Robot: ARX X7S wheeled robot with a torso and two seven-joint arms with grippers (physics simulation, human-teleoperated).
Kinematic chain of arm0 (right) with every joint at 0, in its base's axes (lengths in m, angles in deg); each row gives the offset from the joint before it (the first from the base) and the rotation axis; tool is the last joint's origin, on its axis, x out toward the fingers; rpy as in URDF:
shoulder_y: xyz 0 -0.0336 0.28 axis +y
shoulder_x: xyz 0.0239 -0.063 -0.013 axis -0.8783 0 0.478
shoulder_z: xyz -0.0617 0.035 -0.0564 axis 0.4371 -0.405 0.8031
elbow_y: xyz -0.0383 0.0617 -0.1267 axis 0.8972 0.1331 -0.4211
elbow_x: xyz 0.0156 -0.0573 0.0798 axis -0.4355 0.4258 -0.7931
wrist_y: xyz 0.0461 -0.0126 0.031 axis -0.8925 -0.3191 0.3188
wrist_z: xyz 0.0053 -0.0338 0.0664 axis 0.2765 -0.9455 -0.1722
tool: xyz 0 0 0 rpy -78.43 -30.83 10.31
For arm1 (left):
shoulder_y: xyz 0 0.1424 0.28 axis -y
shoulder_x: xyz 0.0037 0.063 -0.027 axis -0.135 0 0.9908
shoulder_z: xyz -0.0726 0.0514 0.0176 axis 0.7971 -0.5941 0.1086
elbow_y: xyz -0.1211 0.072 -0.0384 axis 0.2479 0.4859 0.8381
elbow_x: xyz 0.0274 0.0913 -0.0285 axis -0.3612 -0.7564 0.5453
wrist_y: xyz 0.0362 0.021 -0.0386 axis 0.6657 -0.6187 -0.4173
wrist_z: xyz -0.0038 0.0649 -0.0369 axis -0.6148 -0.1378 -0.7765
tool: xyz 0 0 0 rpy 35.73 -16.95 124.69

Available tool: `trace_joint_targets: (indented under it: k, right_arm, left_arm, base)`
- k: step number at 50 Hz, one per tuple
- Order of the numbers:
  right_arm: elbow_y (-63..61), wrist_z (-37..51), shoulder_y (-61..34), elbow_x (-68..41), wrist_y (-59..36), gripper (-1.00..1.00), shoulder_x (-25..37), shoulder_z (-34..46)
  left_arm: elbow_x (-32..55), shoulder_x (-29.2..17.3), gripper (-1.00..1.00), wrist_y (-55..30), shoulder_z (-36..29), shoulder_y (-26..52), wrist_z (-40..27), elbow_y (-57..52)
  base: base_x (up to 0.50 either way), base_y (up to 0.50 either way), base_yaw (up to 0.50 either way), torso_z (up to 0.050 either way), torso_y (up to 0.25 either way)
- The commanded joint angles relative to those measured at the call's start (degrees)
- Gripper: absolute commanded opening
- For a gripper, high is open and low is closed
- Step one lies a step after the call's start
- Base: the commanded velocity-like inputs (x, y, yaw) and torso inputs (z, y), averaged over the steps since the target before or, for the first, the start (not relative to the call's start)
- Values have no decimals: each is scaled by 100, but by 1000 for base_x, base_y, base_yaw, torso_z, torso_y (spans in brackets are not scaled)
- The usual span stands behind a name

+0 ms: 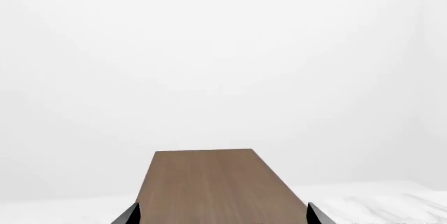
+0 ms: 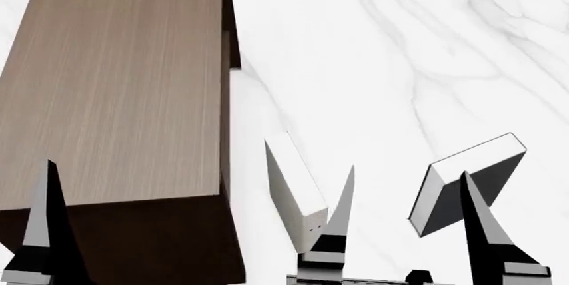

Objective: Pick up the book in the middle and place it on the cabinet shelf.

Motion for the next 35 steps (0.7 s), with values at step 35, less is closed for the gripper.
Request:
trace_joint_targets:
  k: [35]
  right_arm:
    - [8720,823,-7409,910,-812,100,-1010,71]
  left_arm:
    - [339,-140,100,-3,29,58,-199,-52]
  base:
    - [0,0,0,0,0]
